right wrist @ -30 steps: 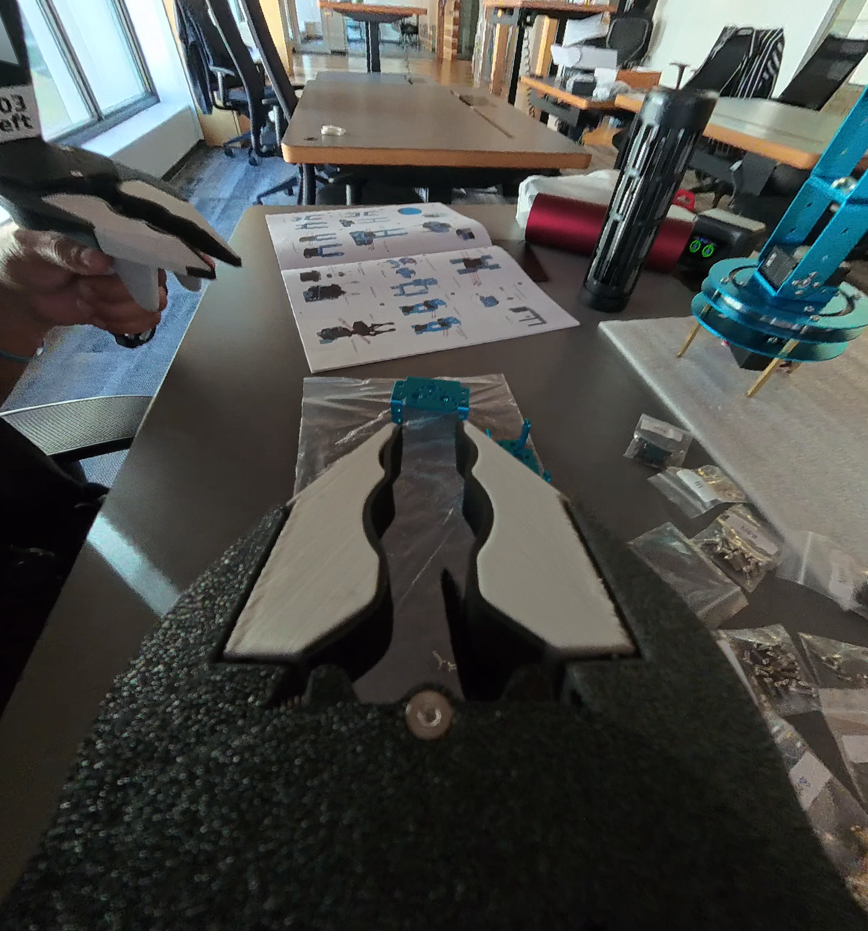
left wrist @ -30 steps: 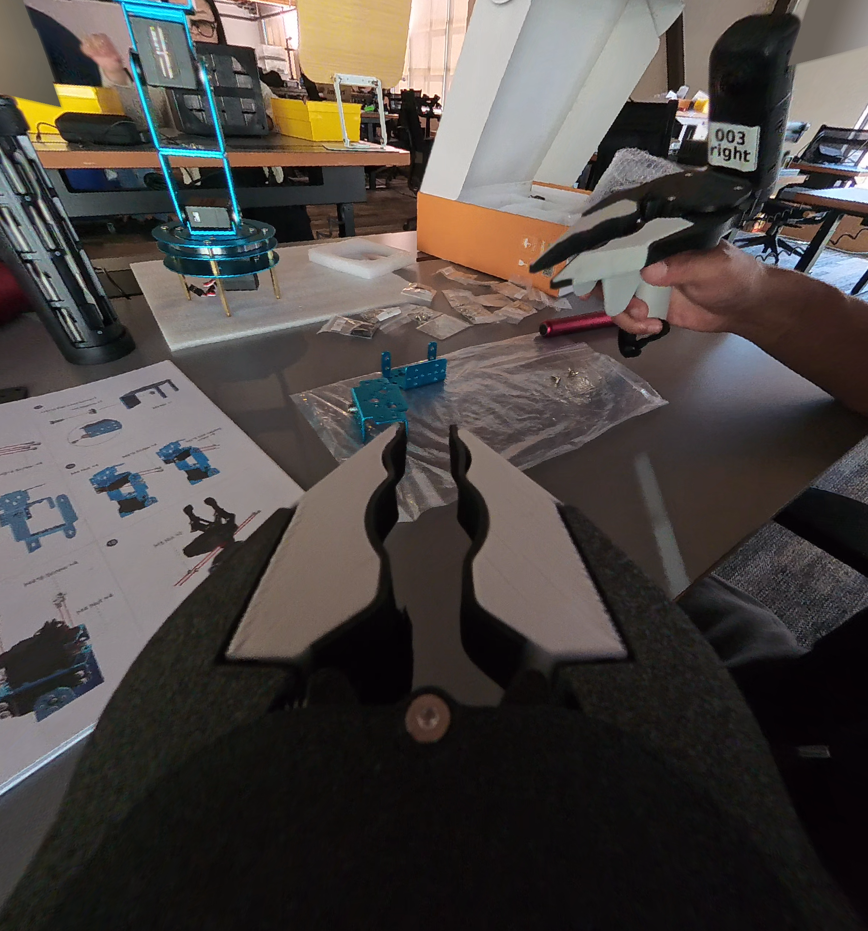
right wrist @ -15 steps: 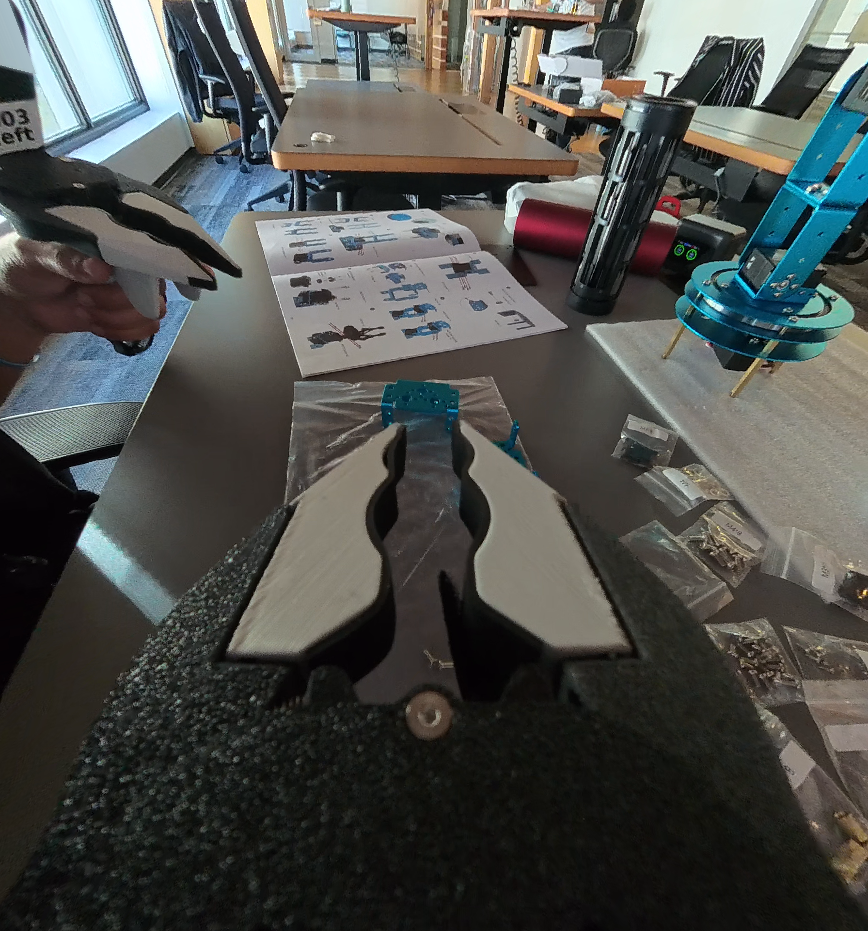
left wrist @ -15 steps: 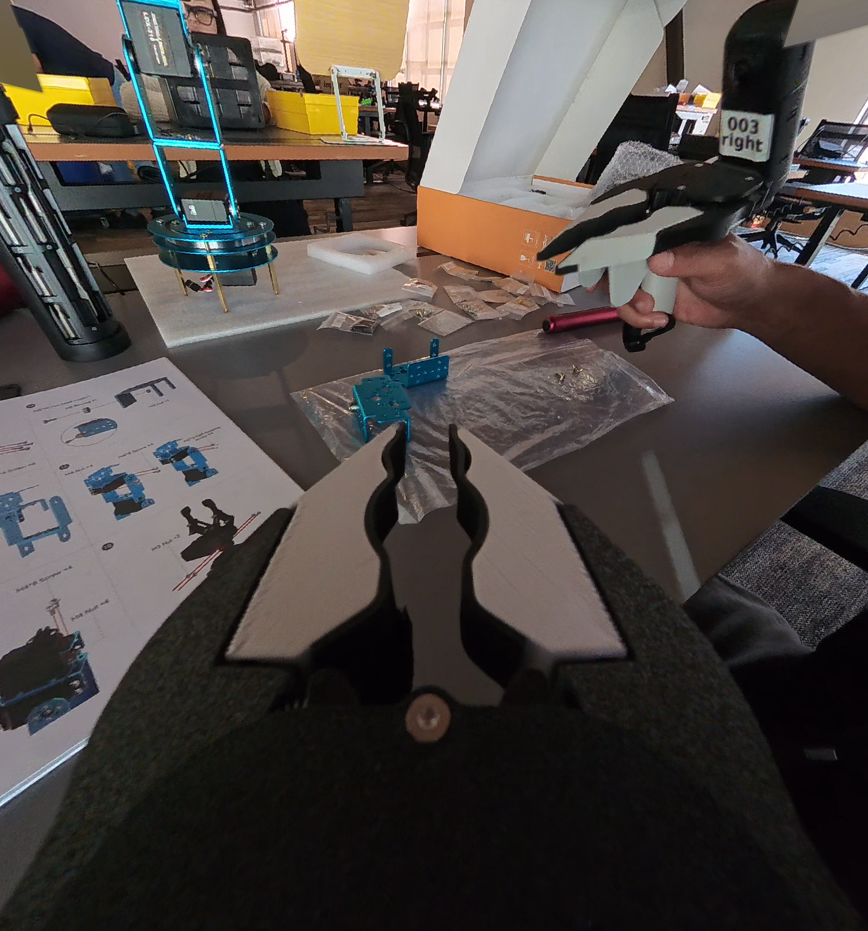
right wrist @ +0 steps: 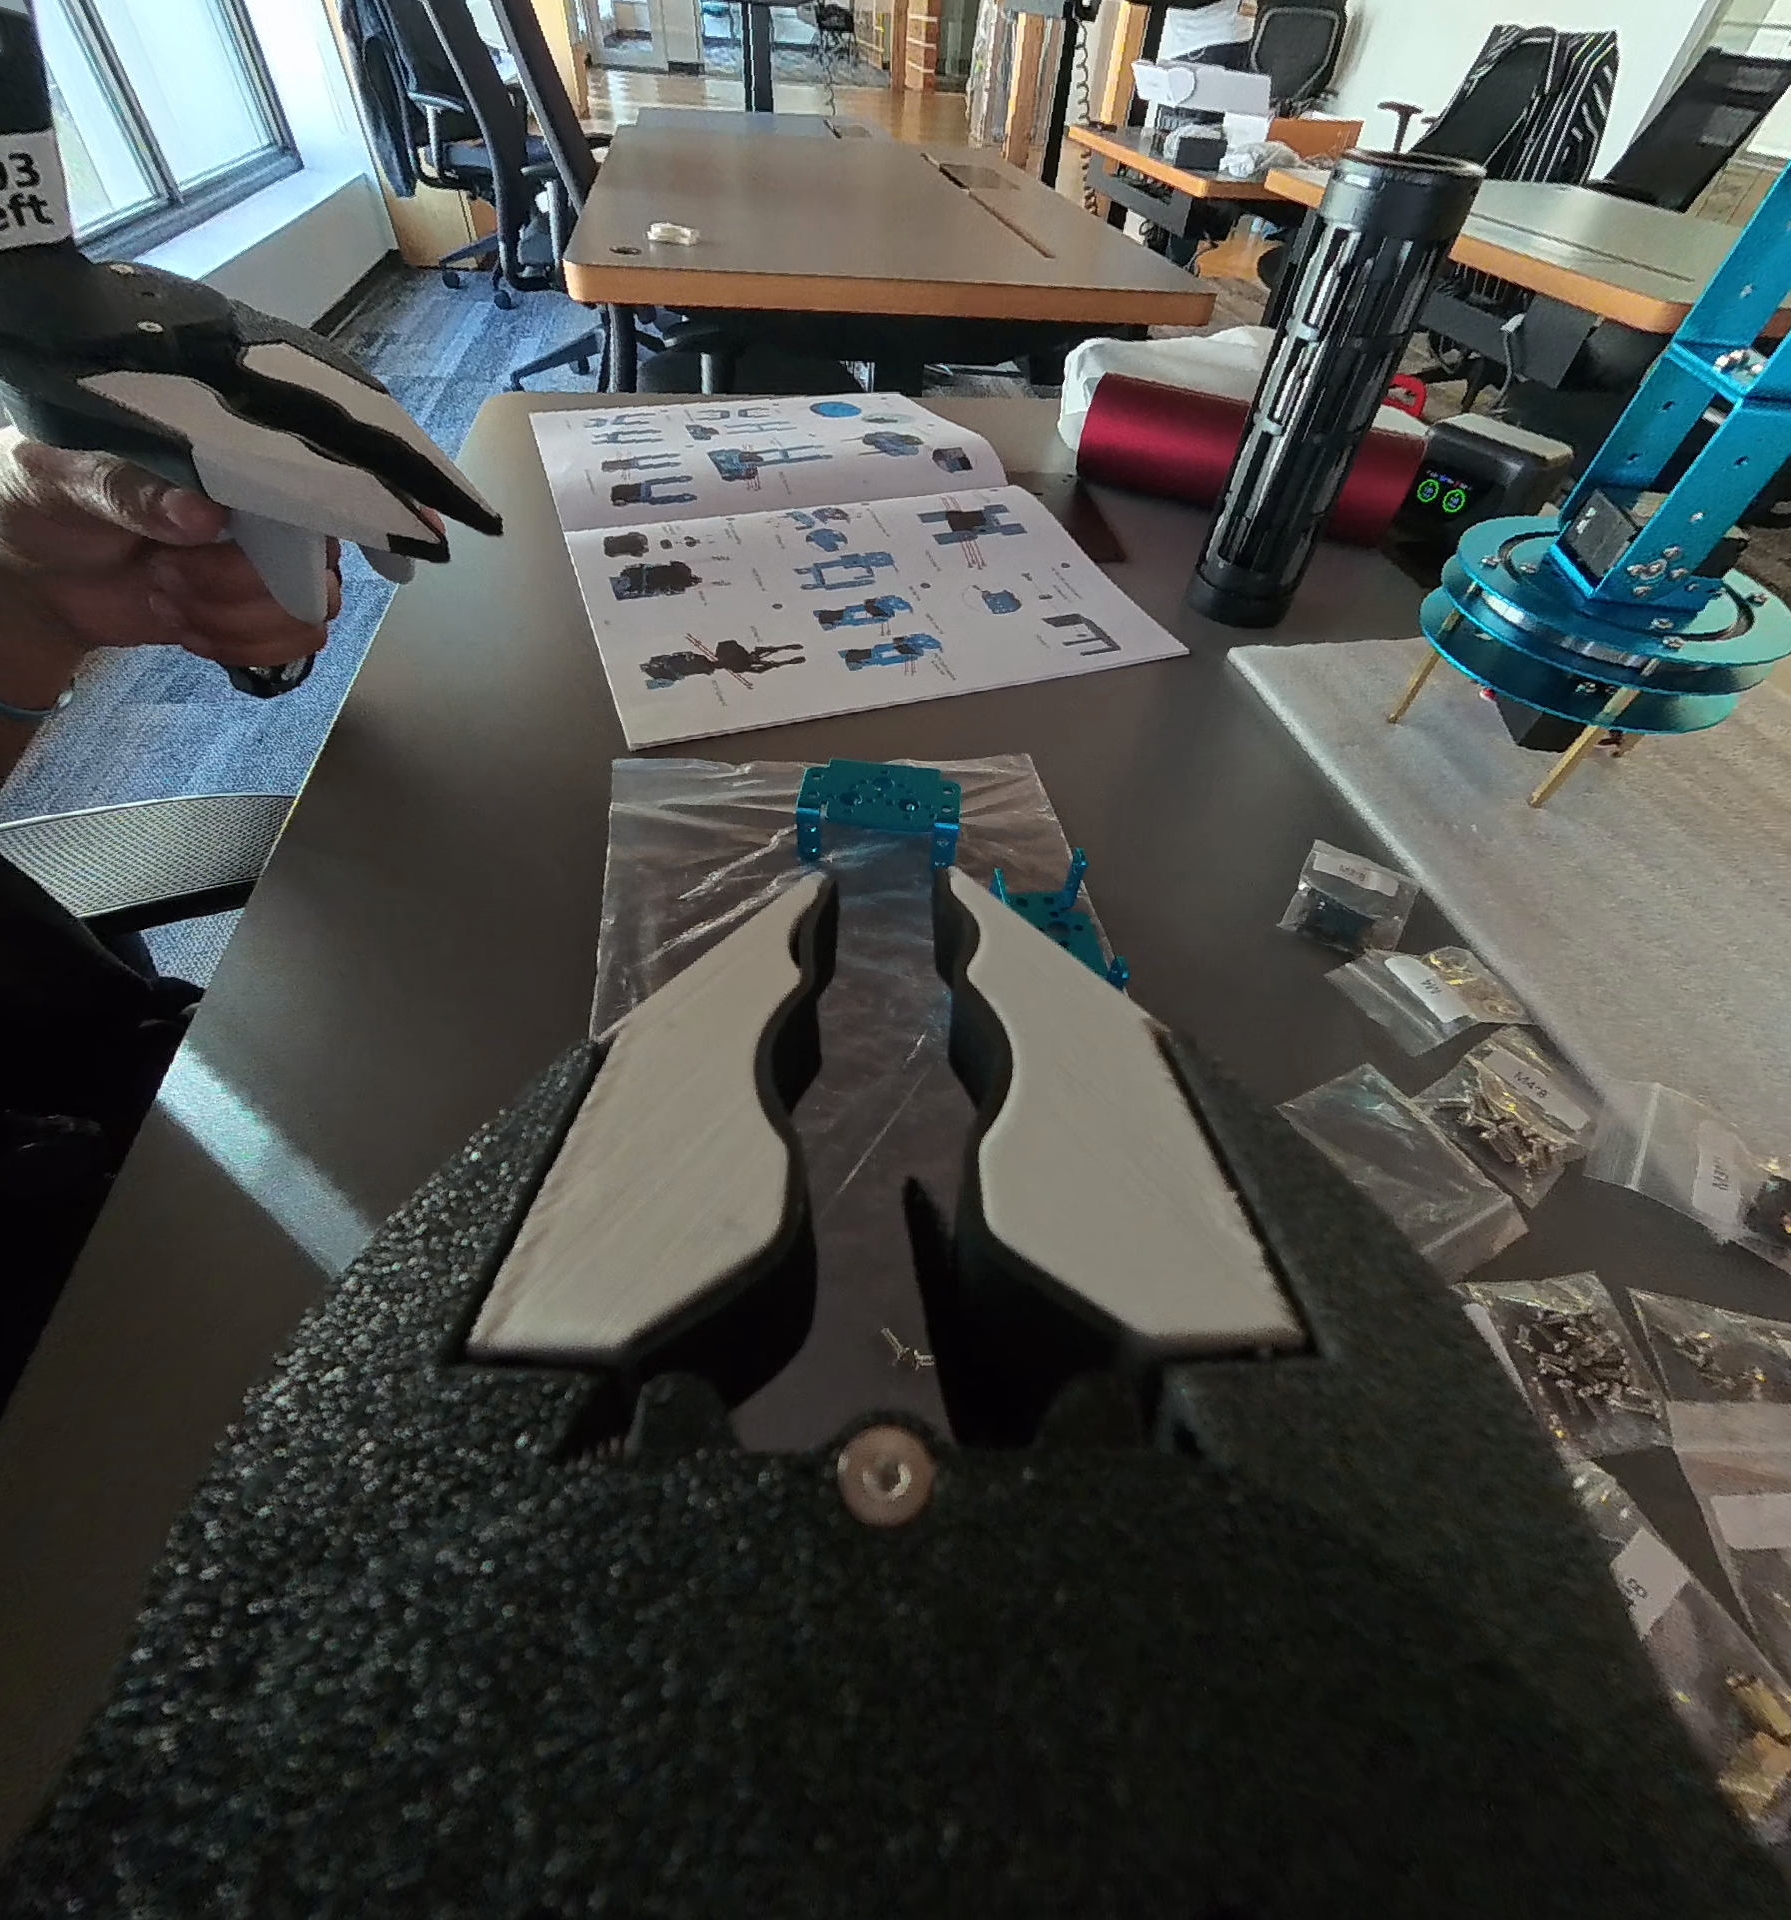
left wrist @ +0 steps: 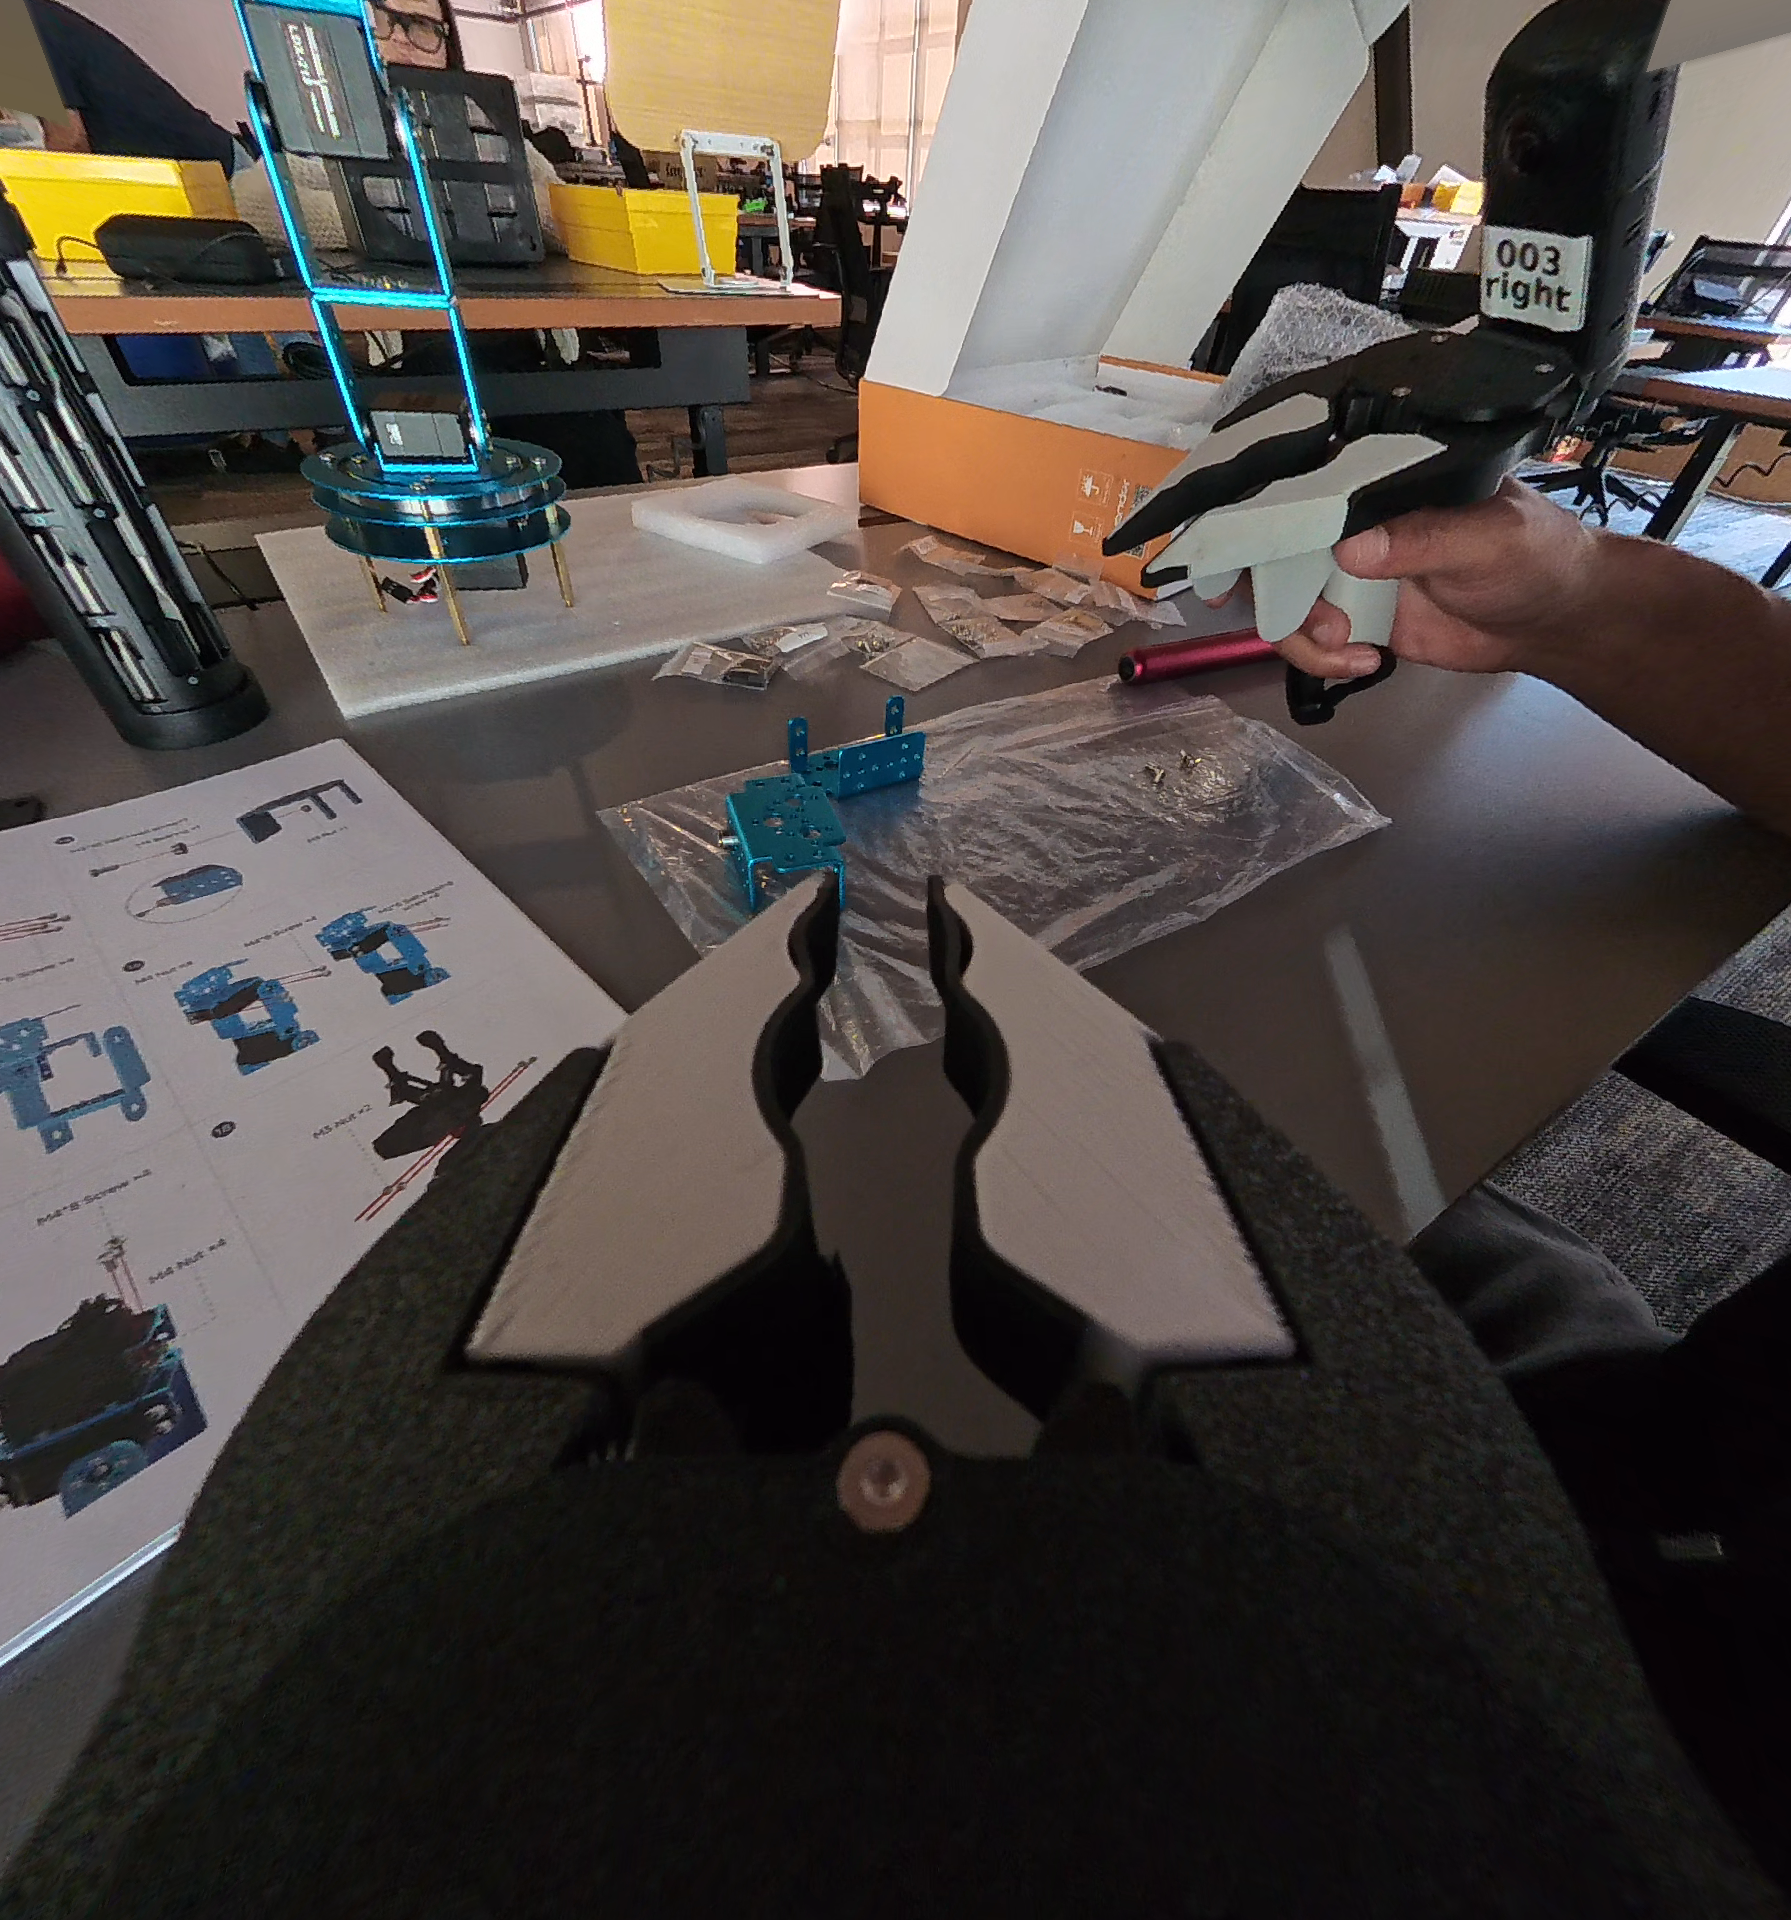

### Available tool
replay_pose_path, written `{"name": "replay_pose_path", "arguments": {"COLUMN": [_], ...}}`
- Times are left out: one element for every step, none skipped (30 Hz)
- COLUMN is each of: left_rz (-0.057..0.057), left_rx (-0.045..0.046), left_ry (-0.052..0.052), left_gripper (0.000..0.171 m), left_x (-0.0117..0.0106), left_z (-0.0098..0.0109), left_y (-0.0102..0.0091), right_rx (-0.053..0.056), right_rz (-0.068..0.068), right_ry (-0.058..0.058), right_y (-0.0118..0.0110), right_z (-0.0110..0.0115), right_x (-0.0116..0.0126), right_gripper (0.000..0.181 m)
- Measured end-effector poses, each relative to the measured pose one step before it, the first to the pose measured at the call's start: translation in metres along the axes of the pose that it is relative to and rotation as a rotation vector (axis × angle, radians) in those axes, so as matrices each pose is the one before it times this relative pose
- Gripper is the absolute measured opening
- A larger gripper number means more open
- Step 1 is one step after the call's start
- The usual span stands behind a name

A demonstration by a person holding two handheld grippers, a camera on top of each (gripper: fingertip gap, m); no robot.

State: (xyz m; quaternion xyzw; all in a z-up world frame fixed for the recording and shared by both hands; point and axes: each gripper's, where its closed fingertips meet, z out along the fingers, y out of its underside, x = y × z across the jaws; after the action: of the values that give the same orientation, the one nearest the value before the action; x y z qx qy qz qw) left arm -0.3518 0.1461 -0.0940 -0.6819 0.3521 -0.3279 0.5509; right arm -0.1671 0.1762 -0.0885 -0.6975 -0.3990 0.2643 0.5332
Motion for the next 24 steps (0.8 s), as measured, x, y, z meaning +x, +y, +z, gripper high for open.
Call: {"name": "replay_pose_path", "arguments": {"left_rz": [0.0004,0.0009,0.0011,0.0015,0.0025,0.0017,-0.0017,-0.0039,-0.0074,-0.0147,-0.0226,-0.0216,-0.0111,-0.0026,0.002,0.004,0.0015,-0.0044,-0.0112,-0.0109,-0.0052,-0.0012,-0.0004,-0.0015], "left_rx": [0.00075,0.00099,0.00015,-0.00126,-0.00189,-0.01138,-0.03214,-0.03759,-0.02449,-0.01166,-0.00615,-0.00421,-0.00436,-0.00596,-0.00814,-0.0087,-0.01,-0.01208,-0.01485,-0.02,-0.01923,-0.01493,-0.00923,-0.00187], "left_ry": [-0.0009,-0.0012,-0.0019,-0.0023,-0.0027,-0.0093,-0.0263,-0.0392,-0.0384,-0.0315,-0.0276,-0.0268,-0.0299,-0.04,-0.0465,-0.0443,-0.0374,-0.0313,-0.0275,-0.0209,-0.0201,-0.0277,-0.0303,-0.0249], "left_gripper": [0.016,0.016,0.016,0.016,0.016,0.016,0.016,0.016,0.016,0.016,0.016,0.016,0.016,0.016,0.016,0.016,0.016,0.016,0.016,0.016,0.016,0.016,0.016,0.016], "left_x": [-0.00016,-0.00025,-0.00046,-0.00052,-0.00048,-0.00196,-0.00585,-0.0093,-0.01027,-0.01001,-0.00971,-0.00962,-0.01001,-0.01134,-0.01236,-0.01211,-0.01135,-0.01093,-0.01064,-0.00952,-0.00899,-0.00958,-0.00938,-0.00832], "left_z": [-0.00047,-0.00046,-0.00045,-0.00031,-0.00046,-0.00031,-0.00027,-0.00052,-0.00108,-0.00178,-0.00246,-0.00297,-0.00342,-0.00374,-0.00355,-0.00312,-0.00267,-0.00191,-0.00152,-0.00117,-0.00064,0.00005,0.00065,0.00163], "left_y": [-0.00052,-0.00055,-0.00035,-0.00009,0.00002,0.00177,0.00485,0.00573,0.00445,0.00262,0.00152,0.00095,0.00076,0.00108,0.00166,0.00213,0.00291,0.00364,0.00442,0.00518,0.0053,0.00498,0.00426,0.00354], "right_rx": [0.0004,0.0011,0.0018,0.001,-0.0004,-0.0012,-0.0011,0.0007,0.0005,-0.0015,-0.002,-0.0002,0.0002,0.0001,-0.0001,-0.0008,-0.0008,-0.0005,-0.0001,0.0002,0.003,0.0053,0.0026,-0.0027], "right_rz": [0.0032,0.0027,0.0021,0.0013,0.0003,-0.0005,-0.0011,-0.0005,-0.0009,-0.001,-0.0019,-0.002,-0.0013,0.0,0.0011,0.0009,0.0006,-0.0002,-0.0001,0.0006,0.0001,-0.0003,0.0003,0.0009], "right_ry": [0.0005,0.0007,0.0012,0.0005,0.0001,0.0001,-0.0001,0.0011,-0.0017,-0.0013,-0.0005,0.0014,0.001,0.0,-0.0011,-0.001,-0.0002,0.0004,-0.0003,-0.0021,-0.0051,-0.0046,0.0003,0.0026], "right_y": [-0.00006,-0.00006,-0.00021,-0.00014,0.00016,0.00014,0.0002,-0.00011,-0.00022,0.00003,0.00007,-0.00009,-0.00022,-0.00019,-0.00006,0.00012,0.00008,0.00019,0.0001,0.00005,-0.00035,-0.00062,-0.0004,0.00023], "right_z": [-0.00019,-0.00016,-0.00027,-0.00022,-0.00002,0.0,0.00006,0.00007,0.00009,0.00008,0.00012,-0.00004,-0.00012,-0.00011,-0.00006,-0.00008,0.00005,-0.00009,0.00008,0.0001,-0.00001,-0.00003,-0.00006,-0.00003], "right_x": [0.00045,0.00043,0.00051,0.00029,0.00012,-0.00001,-0.00014,0.00005,-0.00058,-0.00049,-0.00037,-0.00003,-0.00006,-0.00007,-0.00008,-0.00006,0.00009,0.00012,0.00005,-0.00025,-0.0007,-0.00072,0.00004,0.00041], "right_gripper": [0.018,0.018,0.018,0.018,0.018,0.018,0.018,0.018,0.018,0.018,0.018,0.018,0.018,0.018,0.018,0.018,0.018,0.018,0.018,0.018,0.018,0.018,0.018,0.018]}}
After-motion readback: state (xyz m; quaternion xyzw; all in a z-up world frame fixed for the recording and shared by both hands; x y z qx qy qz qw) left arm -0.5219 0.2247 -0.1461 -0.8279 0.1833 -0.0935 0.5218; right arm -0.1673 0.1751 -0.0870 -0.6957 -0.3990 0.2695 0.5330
